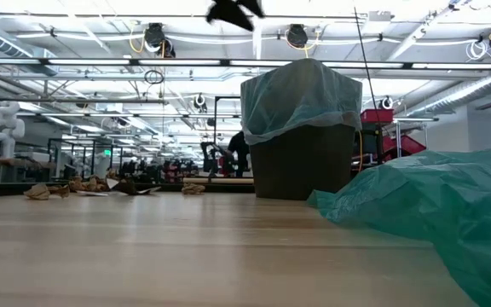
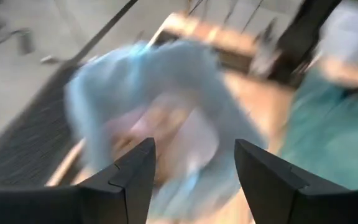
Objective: Place trash/remove bag and relplace
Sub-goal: Put the white paper into the black trash bin
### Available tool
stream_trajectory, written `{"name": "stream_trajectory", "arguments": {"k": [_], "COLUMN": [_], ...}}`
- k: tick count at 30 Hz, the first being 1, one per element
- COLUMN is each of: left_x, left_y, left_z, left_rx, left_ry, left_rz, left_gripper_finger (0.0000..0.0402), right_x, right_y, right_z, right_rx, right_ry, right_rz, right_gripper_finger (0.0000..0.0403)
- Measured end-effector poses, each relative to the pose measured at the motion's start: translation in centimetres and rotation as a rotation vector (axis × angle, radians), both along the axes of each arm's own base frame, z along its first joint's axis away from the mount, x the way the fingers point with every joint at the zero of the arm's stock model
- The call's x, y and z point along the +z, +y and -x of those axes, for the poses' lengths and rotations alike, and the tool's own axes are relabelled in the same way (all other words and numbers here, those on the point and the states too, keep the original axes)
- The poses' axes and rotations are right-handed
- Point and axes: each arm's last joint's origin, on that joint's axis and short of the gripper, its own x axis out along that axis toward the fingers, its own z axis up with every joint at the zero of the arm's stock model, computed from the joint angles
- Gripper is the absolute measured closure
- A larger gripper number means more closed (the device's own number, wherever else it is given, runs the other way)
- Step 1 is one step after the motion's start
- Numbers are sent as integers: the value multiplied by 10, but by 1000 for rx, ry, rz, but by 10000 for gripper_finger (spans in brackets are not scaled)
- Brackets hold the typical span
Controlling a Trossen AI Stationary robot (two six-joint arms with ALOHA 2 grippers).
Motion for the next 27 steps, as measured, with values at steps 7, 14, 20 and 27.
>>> {"name": "stream_trajectory", "arguments": {"k": [7, 14, 20, 27], "left_x": [-14, -71, -146, -216], "left_y": [-20, -24, -16, -4], "left_z": [44, 50, 56, 67], "left_rx": [239, 298, 344, 368], "left_ry": [487, 725, 910, 923], "left_rz": [32, 98, 71, 137], "left_gripper_finger": [188, 188, 188, 187], "right_x": [-1, 0, 0, 0], "right_y": [0, 0, 0, 5], "right_z": [0, 0, 0, -2], "right_rx": [1, 4, 6, 25], "right_ry": [5, 6, 4, 3], "right_rz": [0, 4, 0, -3], "right_gripper_finger": [403, 403, 403, 403]}}
